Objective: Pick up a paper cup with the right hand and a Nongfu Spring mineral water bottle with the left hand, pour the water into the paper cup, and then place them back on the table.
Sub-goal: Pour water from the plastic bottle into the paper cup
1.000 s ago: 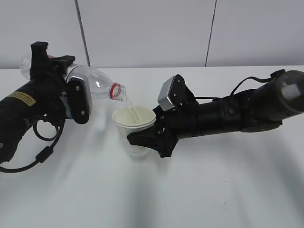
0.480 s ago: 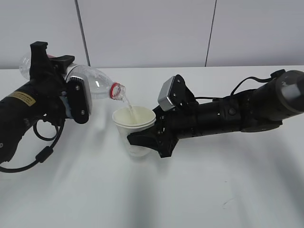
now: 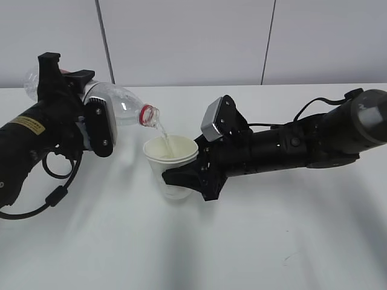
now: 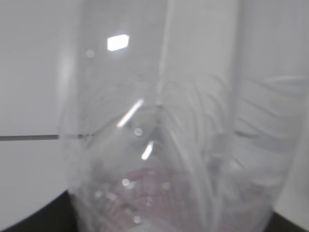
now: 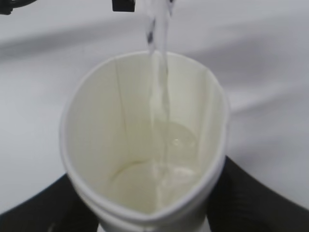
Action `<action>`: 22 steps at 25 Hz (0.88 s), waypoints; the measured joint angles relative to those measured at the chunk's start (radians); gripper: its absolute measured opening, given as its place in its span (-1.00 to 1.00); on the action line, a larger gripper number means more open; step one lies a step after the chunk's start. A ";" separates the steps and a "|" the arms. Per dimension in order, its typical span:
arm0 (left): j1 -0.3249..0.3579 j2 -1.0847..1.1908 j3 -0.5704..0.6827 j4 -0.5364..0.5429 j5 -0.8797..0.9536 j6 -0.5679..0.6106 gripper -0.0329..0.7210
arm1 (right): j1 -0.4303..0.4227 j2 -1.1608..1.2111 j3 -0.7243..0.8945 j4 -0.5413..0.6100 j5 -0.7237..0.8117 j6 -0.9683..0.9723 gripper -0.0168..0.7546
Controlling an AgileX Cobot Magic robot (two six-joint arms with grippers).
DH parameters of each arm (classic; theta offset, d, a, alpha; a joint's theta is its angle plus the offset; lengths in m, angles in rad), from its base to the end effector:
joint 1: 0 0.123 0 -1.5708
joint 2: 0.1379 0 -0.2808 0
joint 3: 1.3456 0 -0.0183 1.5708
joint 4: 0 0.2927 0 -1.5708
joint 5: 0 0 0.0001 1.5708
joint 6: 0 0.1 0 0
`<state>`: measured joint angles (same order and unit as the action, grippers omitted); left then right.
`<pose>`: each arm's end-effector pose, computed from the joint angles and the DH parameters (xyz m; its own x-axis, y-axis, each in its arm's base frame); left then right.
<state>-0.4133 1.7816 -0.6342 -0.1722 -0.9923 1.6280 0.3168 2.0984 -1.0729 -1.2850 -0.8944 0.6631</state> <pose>0.3296 -0.1289 0.1330 0.2637 0.9642 -0.0268 0.0783 0.0063 0.9969 0.3720 0.2006 0.0811 -0.1205 -0.3550 -0.9271 -0.9503 0.3113 0.0043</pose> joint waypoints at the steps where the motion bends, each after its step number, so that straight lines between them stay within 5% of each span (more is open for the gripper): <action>1: 0.000 0.000 0.000 0.000 -0.001 0.000 0.08 | 0.000 0.000 0.000 0.000 0.000 0.000 0.17; 22: 0.000 0.000 0.000 -0.024 -0.005 0.000 0.08 | 0.000 0.000 0.000 0.000 0.004 0.000 0.17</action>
<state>-0.4133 1.7816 -0.6342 -0.1962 -0.9969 1.6280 0.3168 2.0984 -1.0729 -1.2850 -0.8904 0.6631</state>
